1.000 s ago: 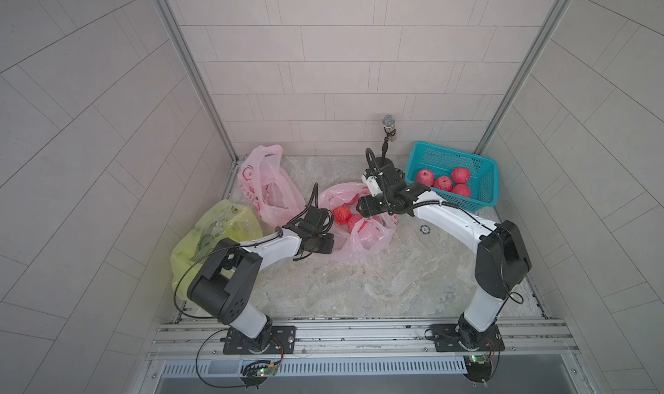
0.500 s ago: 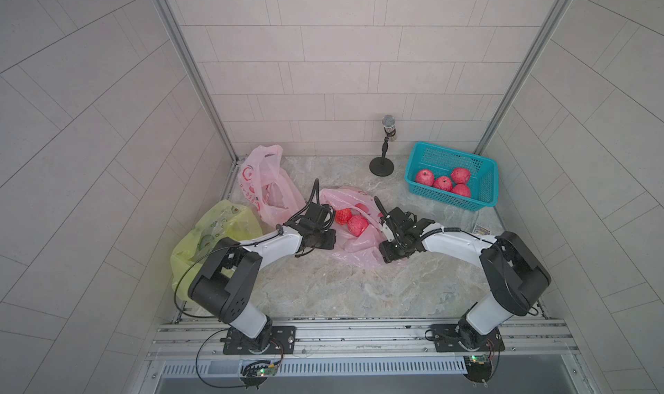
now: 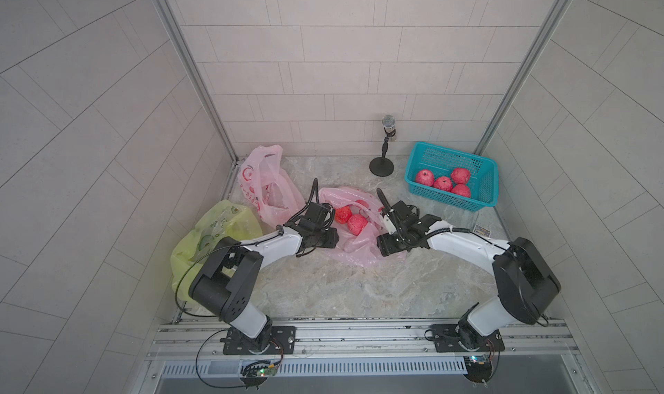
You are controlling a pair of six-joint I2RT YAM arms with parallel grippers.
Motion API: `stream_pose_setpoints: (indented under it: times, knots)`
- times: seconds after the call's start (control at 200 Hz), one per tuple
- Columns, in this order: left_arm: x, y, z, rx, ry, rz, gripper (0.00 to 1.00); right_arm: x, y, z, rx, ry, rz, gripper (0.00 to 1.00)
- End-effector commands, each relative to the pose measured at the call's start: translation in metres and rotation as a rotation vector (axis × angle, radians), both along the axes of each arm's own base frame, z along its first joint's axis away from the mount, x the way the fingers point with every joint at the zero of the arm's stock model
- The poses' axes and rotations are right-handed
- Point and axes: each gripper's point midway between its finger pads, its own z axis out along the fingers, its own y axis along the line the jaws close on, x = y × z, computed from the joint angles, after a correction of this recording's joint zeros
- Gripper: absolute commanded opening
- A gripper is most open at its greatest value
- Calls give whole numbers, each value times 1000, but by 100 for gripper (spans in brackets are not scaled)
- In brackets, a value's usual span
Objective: Untie the knot of a plastic bag & take out the apple
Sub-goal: Untie the plastic bag at the center of the board, then pick up the apple from the plastic bag.
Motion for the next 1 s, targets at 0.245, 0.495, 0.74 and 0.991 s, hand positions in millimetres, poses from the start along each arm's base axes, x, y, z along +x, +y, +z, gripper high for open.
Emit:
stream_pose_setpoints:
  times: [0.245, 0.495, 0.74, 0.991]
  knots:
    - [11, -4, 21, -37, -54, 12, 41, 18, 24, 98, 114, -173, 100, 77]
    - [9, 1, 32, -16, -63, 19, 46, 50, 91, 91, 195, -163, 234, 77]
    - [2, 6, 35, 6, -51, 11, 53, 86, 96, 46, 57, -144, 211, 80]
    - [0, 8, 37, 15, -52, 3, 56, 103, 88, 24, -42, -177, 213, 84]
